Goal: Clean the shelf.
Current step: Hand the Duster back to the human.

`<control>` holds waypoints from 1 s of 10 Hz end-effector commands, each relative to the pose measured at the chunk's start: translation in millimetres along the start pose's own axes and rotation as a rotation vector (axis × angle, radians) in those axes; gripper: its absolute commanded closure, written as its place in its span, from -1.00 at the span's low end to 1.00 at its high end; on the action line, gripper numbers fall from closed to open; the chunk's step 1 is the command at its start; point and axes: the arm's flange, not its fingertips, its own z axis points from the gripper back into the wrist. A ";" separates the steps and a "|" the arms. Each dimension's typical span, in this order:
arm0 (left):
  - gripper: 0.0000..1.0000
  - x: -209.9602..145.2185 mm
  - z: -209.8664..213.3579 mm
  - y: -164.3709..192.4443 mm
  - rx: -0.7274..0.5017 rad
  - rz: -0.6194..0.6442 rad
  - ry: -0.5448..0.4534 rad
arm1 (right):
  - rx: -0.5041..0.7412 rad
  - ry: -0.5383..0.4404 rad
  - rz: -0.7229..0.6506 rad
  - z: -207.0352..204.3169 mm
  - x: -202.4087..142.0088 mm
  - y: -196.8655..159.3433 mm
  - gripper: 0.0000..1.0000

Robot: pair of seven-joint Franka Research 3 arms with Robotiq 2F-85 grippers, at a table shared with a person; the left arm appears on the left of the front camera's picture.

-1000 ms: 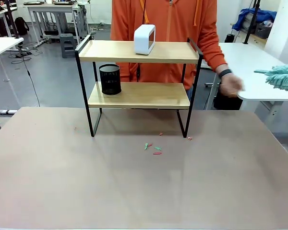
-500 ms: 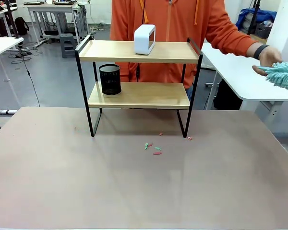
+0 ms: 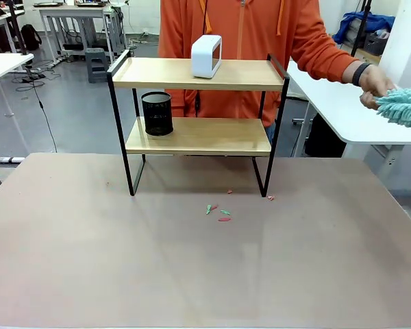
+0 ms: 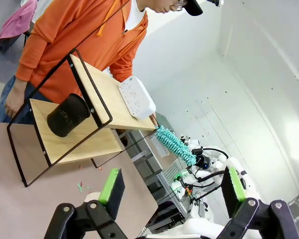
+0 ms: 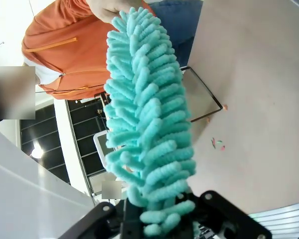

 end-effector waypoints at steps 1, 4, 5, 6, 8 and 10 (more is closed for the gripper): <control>-1.00 1.9 1.2 -1.9 -0.005 -0.004 -0.001 | 0.002 -0.016 0.022 1.7 1.1 -0.9 1.00; -1.00 1.9 1.2 -1.9 -0.005 -0.004 -0.001 | -0.004 0.018 0.005 -1.7 -1.5 0.8 -0.45; -1.00 1.9 1.2 -1.9 -0.005 -0.004 -0.001 | -0.008 0.031 0.011 -5.2 -2.7 1.2 -1.00; -1.00 1.9 1.2 -1.9 -0.005 -0.004 -0.001 | -0.010 0.045 0.019 -8.4 -4.7 2.0 -0.52; -1.00 1.9 1.2 -1.9 -0.005 -0.004 -0.001 | -0.017 0.080 0.040 -16.3 -11.2 4.2 -1.00; -1.00 -8.9 -2.1 -12.1 -0.030 0.077 0.058 | -0.012 0.151 0.075 -36.2 -25.4 7.6 -1.00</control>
